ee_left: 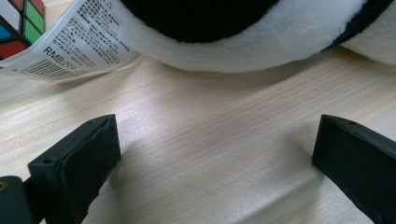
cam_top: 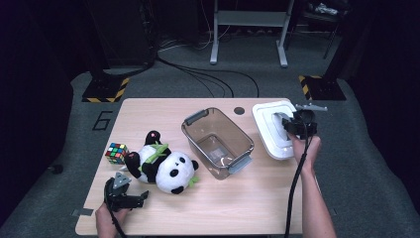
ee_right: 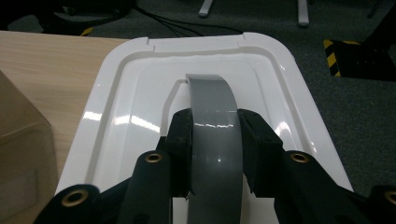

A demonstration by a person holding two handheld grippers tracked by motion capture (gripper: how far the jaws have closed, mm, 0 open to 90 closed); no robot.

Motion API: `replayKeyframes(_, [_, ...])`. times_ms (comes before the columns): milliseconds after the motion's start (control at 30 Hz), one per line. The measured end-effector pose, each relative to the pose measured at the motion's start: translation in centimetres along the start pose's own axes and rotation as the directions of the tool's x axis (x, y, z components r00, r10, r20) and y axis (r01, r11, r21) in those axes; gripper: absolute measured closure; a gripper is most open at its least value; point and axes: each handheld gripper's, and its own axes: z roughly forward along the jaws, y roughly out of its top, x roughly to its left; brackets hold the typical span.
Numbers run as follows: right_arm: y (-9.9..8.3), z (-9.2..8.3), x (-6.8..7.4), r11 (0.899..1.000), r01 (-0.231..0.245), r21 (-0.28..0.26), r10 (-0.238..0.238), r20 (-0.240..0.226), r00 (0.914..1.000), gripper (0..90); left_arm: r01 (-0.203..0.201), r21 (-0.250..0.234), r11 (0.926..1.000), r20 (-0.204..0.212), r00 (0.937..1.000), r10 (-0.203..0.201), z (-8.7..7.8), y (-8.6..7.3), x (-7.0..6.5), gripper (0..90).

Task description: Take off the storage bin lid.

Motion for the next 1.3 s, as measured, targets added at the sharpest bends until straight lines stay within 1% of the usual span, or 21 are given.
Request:
replayKeyframes(33, [-0.4, 0.6, 0.0, 1.000, -0.015, 0.012, 0.015, 0.009, 0.9998, 66.6, -0.001, 0.002, 1.0000, 0.000, 1.0000, 0.001, 0.0, 0.0, 0.0, 0.7])
replayKeyframes(67, [-0.4, 0.6, 0.0, 1.000, -0.015, 0.012, 0.015, 0.009, 0.9998, 66.6, -0.001, 0.002, 1.0000, 0.000, 1.0000, 0.001, 0.0, 0.0, 0.0, 0.7])
replayKeyframes(100, [-0.8, 1.2, 0.0, 1.000, -0.021, 0.019, 0.020, 0.017, 0.9997, 66.5, 0.000, 0.000, 1.0000, 0.000, 1.0000, 0.000, 0.0, 0.0, 0.0, 0.7])
replayKeyframes(267, [-1.7, 2.6, 0.1, 0.999, -0.046, 0.029, 0.045, 0.030, 0.9985, 66.5, 0.000, 0.000, 1.0000, -0.001, 1.0000, 0.000, 0.0, 0.0, 0.0, 0.7])
replayKeyframes(533, [-2.7, 4.0, 0.3, 0.996, -0.078, 0.042, 0.076, 0.044, 0.9961, 66.5, 0.000, 0.000, 1.0000, -0.001, 1.0000, 0.000, 0.0, 0.0, 0.0, 0.7])
replayKeyframes(700, [-3.5, 5.2, 0.4, 0.993, -0.107, 0.058, 0.103, 0.053, 0.9932, 66.5, 0.000, 0.000, 1.0000, 0.000, 1.0000, 0.000, 0.0, 0.0, 0.0, 0.7])
replayKeyframes(800, [-4.0, 5.7, 0.5, 0.992, -0.113, 0.064, 0.109, 0.063, 0.9920, 66.5, 0.000, 0.000, 1.0000, 0.000, 1.0000, 0.000, 0.0, 0.0, 0.0, 0.8])
replayKeyframes(867, [-4.1, 6.0, 0.6, 0.991, -0.121, 0.066, 0.116, 0.063, 0.9912, 66.5, 0.000, 0.001, 1.0000, 0.000, 1.0000, 0.000, 0.0, 0.0, 0.0, 0.7])
replayKeyframes(933, [-4.6, 6.5, 0.7, 0.989, -0.121, 0.090, 0.115, 0.062, 0.9914, 66.5, -0.007, 0.014, 0.9999, 0.007, 1.0000, 0.006, -0.1, 0.1, 0.1, 0.7])
replayKeyframes(967, [-4.8, 6.7, 0.7, 0.988, -0.121, 0.093, 0.116, 0.060, 0.9914, 66.4, -0.001, 0.010, 0.9999, 0.004, 1.0000, 0.001, -0.1, 0.0, 0.0, 0.7])
replayKeyframes(1033, [-5.1, 7.0, 0.7, 0.987, -0.127, 0.099, 0.122, 0.059, 0.9908, 66.4, -0.003, 0.004, 1.0000, 0.002, 1.0000, 0.003, 0.0, 0.0, 0.0, 0.8])
replayKeyframes(1067, [-5.2, 7.1, 0.7, 0.985, -0.138, 0.103, 0.132, 0.056, 0.9896, 66.4, -0.006, 0.014, 0.9999, 0.007, 1.0000, 0.005, -0.1, 0.1, 0.1, 0.7])
replayKeyframes(1100, [-5.4, 7.3, 0.7, 0.985, -0.139, 0.106, 0.134, 0.053, 0.9896, 66.4, -0.006, 0.013, 0.9999, 0.006, 1.0000, 0.006, -0.1, 0.0, 0.1, 0.7])
replayKeyframes(1133, [-5.5, 7.4, 0.7, 0.984, -0.141, 0.110, 0.136, 0.049, 0.9895, 66.3, 0.000, -0.001, 1.0000, 0.000, 1.0000, 0.000, 0.0, 0.0, 0.0, 0.7])
replayKeyframes(1200, [-5.7, 7.5, 0.6, 0.984, -0.139, 0.113, 0.135, 0.042, 0.9899, 66.3, -0.003, 0.002, 1.0000, 0.002, 1.0000, 0.003, 0.0, 0.0, 0.0, 0.8])
replayKeyframes(1233, [-5.9, 7.7, 0.5, 0.983, -0.137, 0.125, 0.133, 0.037, 0.9904, 66.2, -0.005, 0.013, 0.9999, 0.007, 1.0000, 0.005, -0.1, 0.1, 0.1, 0.8])
replayKeyframes(1300, [-5.9, 7.9, 0.4, 0.981, -0.133, 0.138, 0.130, 0.027, 0.9911, 65.8, -0.002, 0.009, 1.0000, 0.003, 1.0000, 0.002, -0.1, 0.0, 0.0, 0.7])
